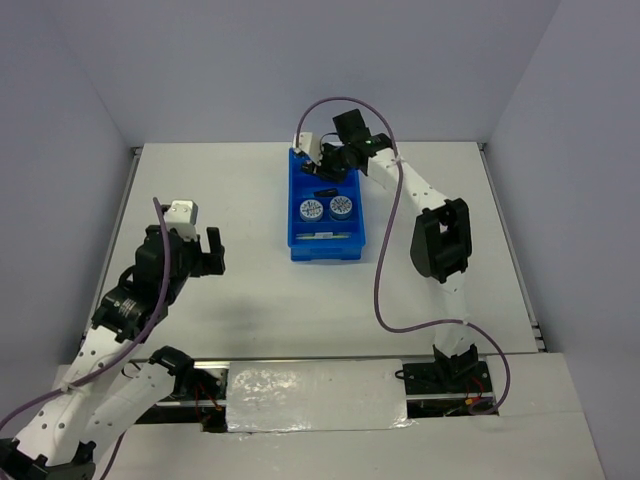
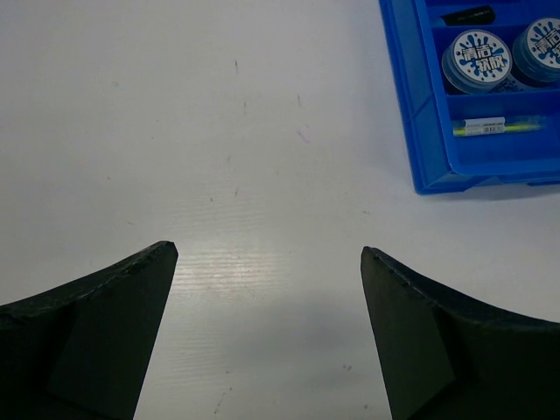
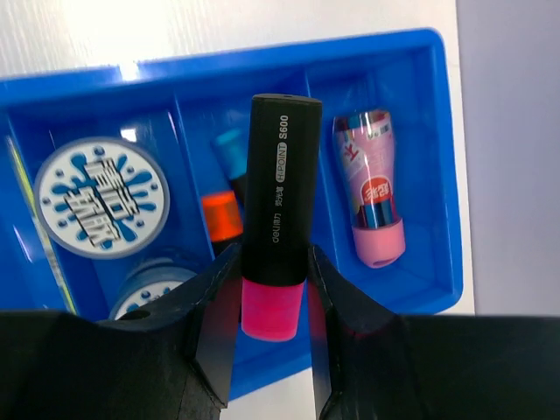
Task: Sort the stationery into containers
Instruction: Place the pen in the storage box.
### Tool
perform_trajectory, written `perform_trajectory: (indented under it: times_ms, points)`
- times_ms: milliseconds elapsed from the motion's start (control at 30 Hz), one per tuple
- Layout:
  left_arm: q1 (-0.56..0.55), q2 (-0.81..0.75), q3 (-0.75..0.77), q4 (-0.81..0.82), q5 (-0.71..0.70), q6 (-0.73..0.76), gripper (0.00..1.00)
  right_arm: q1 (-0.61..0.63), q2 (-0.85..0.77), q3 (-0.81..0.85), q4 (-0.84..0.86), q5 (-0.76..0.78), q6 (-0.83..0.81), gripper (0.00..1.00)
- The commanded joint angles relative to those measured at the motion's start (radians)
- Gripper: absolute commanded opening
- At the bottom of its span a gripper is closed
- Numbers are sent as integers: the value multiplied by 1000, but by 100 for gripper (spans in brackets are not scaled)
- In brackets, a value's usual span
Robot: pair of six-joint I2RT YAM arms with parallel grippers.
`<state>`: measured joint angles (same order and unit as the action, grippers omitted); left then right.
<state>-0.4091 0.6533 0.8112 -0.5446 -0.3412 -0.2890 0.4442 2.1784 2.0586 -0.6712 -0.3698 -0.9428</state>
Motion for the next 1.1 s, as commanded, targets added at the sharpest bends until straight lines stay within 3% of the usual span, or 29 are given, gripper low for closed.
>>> perform_trajectory:
  times_ms: [0, 133, 333, 833, 1067]
  points:
    - [13, 12, -4, 60, 33, 8, 99, -12, -9, -3, 19, -20, -96, 17]
    - [19, 23, 0, 57, 34, 7, 99, -36, -28, -47, 38, -96, -100, 19]
    - [24, 26, -1, 61, 47, 10, 99, -41, -26, -127, 119, -38, -100, 24]
    - [26, 23, -4, 60, 54, 17, 99, -50, -5, -126, 159, -9, -76, 57]
    - [26, 29, -3, 58, 42, 14, 99, -52, -75, -126, 201, -50, 5, 59]
